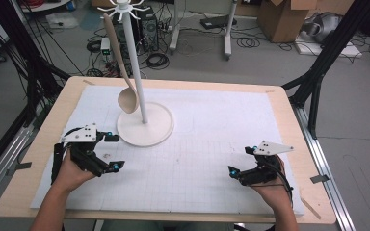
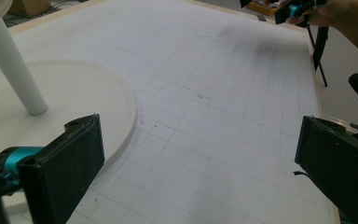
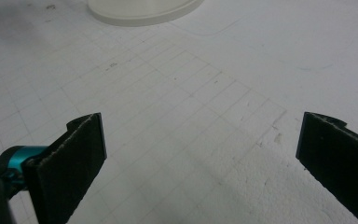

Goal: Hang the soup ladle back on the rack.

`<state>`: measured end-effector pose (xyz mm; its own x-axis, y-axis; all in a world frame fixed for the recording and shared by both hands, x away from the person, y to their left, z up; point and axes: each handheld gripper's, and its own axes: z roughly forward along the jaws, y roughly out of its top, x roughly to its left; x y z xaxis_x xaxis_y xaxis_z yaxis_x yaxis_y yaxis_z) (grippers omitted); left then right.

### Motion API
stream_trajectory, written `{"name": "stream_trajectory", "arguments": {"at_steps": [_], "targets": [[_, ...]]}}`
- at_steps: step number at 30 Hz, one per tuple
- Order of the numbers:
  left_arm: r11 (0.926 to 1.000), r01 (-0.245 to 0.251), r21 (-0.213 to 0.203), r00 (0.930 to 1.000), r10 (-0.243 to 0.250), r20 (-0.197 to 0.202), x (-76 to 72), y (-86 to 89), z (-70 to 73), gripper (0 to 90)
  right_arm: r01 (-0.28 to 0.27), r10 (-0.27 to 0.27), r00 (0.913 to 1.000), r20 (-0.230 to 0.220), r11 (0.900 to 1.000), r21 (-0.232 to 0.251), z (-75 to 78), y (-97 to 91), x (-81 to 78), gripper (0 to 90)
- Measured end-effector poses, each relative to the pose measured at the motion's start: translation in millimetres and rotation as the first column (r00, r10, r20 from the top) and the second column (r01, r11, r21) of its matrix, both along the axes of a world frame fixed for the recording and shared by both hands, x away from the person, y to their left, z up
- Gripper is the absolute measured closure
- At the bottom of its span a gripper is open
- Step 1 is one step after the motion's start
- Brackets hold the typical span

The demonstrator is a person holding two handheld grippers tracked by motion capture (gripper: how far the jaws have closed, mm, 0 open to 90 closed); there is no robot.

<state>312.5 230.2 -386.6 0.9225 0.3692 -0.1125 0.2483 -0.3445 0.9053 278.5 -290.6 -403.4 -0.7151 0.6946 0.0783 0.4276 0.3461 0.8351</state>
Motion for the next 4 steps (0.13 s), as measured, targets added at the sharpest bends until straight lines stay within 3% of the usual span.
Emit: {"name": "stream_trajectory", "arguments": {"at_steps": [4], "targets": [[0.9996,-0.003,0.028,1.0,0.003,-0.005,-0.2,-4.4,0.3,1.6,-0.002,0.002,1.0,0.003,1.0,0.004,0.8,0.5,-0.3,0.2]]}}
